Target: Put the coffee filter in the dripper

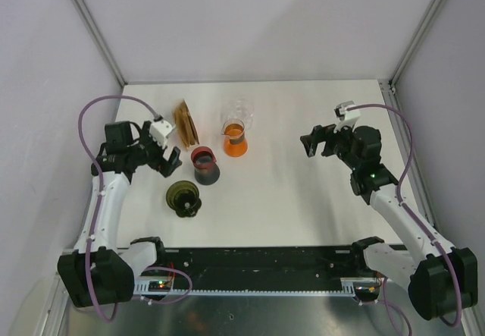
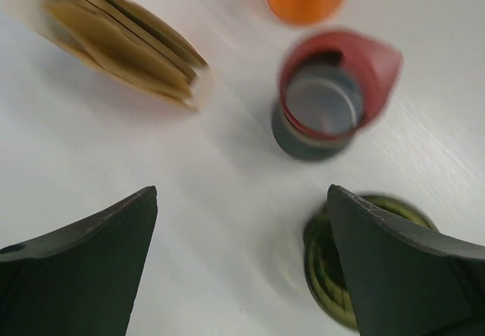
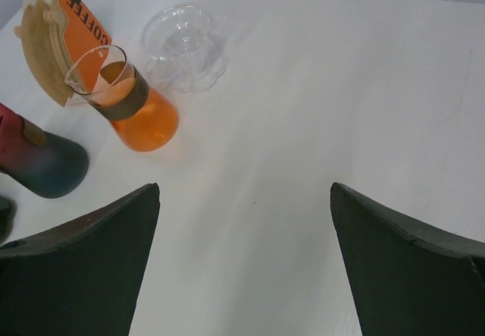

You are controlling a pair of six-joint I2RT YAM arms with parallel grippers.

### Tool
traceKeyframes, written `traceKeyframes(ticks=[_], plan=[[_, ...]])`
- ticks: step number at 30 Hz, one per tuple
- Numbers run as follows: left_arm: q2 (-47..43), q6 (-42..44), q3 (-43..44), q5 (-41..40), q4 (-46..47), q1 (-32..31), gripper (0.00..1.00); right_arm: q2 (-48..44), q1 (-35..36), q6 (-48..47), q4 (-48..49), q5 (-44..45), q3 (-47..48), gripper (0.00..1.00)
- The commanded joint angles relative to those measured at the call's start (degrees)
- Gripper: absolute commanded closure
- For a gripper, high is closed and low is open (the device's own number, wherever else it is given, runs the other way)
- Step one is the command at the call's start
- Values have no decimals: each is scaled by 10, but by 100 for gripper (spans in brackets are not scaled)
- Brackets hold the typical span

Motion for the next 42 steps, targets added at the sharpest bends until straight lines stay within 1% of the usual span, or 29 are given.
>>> traceKeyframes(ticks=[1, 5, 7, 8, 10, 12, 18, 21, 28, 30, 32, 33, 34, 36, 39, 42], plan=[[-11, 156, -3, 11, -194, 3, 2, 13, 5, -11, -10, -17, 29, 1], [-4, 212, -31, 11, -205, 2, 3, 18, 5, -12, -19, -16, 32, 1], [9, 233, -45, 15, -206, -2, 5, 19, 6, -12, -21, -13, 32, 1], [18, 238, -49, 15, -205, -6, 9, 19, 6, -12, -22, -11, 32, 1], [38, 238, -46, 8, -205, -12, 17, 19, 6, -13, -25, -9, 32, 1], [55, 229, -39, 2, -204, -15, 22, 18, 7, -12, -25, -9, 32, 1], [87, 237, -55, 2, -184, -24, 26, 12, 16, -13, -19, -13, 32, 1], [96, 242, -68, -4, -177, -30, 30, 8, 19, -14, -20, -7, 32, 1], [95, 242, -84, 0, -170, -37, 55, 1, 28, -14, -17, 1, 32, 1], [94, 239, -89, 0, -169, -37, 64, -2, 32, -15, -17, 5, 32, 0], [89, 227, -89, -1, -169, -37, 80, -6, 36, -16, -16, 8, 32, 1], [85, 217, -85, -2, -169, -38, 90, -8, 39, -16, -16, 10, 32, 1], [81, 196, -82, -3, -169, -38, 95, -10, 40, -16, -15, 10, 32, 1], [67, 164, -75, -13, -169, -38, 99, -15, 46, -15, -13, 13, 32, 1], [31, 137, -76, -25, -170, -37, 100, -25, 56, -13, -9, 17, 31, 1], [0, 118, -73, -19, -178, -38, 100, -27, 70, -9, -11, 23, 42, 1]])
